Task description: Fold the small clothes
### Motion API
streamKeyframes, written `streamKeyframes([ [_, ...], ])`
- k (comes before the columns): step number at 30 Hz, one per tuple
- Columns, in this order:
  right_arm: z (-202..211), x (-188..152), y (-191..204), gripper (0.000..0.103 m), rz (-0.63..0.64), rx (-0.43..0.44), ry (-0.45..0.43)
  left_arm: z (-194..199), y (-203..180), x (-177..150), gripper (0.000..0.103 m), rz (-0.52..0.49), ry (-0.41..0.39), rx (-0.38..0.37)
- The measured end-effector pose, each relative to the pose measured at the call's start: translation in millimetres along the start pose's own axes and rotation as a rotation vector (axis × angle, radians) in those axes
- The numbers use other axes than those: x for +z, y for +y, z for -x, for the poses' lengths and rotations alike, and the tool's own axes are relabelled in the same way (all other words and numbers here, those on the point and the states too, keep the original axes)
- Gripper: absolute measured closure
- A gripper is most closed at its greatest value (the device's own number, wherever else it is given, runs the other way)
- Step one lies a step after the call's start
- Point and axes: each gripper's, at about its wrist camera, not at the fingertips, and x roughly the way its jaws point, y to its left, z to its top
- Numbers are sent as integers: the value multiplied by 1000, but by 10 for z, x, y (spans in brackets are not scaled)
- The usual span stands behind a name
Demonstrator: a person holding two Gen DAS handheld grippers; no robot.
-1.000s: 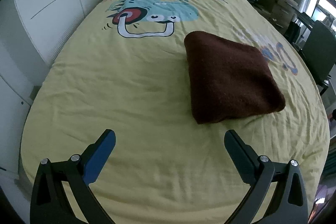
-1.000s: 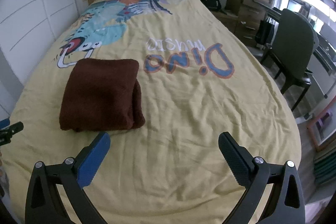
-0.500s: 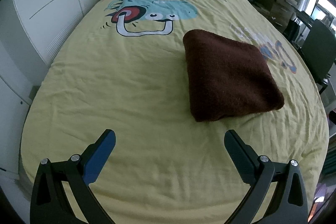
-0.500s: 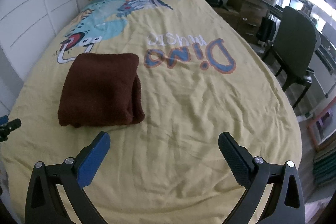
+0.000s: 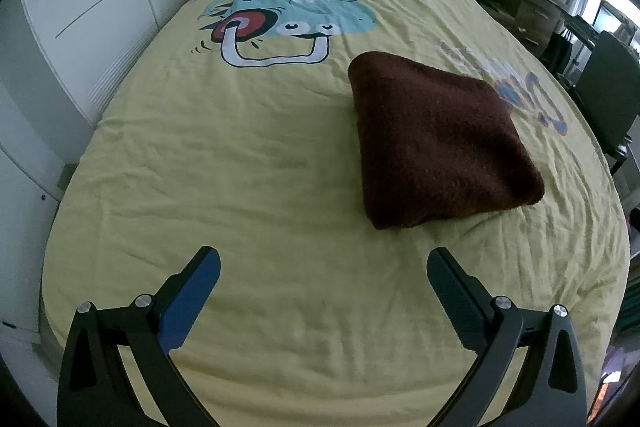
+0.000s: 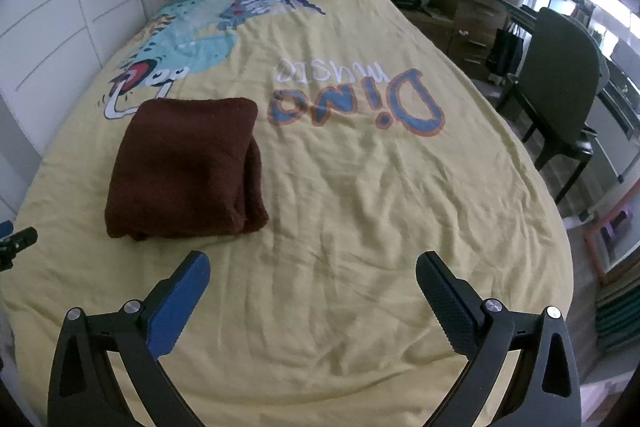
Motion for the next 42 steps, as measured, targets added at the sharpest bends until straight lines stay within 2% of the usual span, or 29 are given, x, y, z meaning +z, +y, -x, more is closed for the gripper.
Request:
streamKeyframes([
  [42,-124,-102,-52,0,-6,-7,44,-9,71,-12,1,-9,12,-9],
])
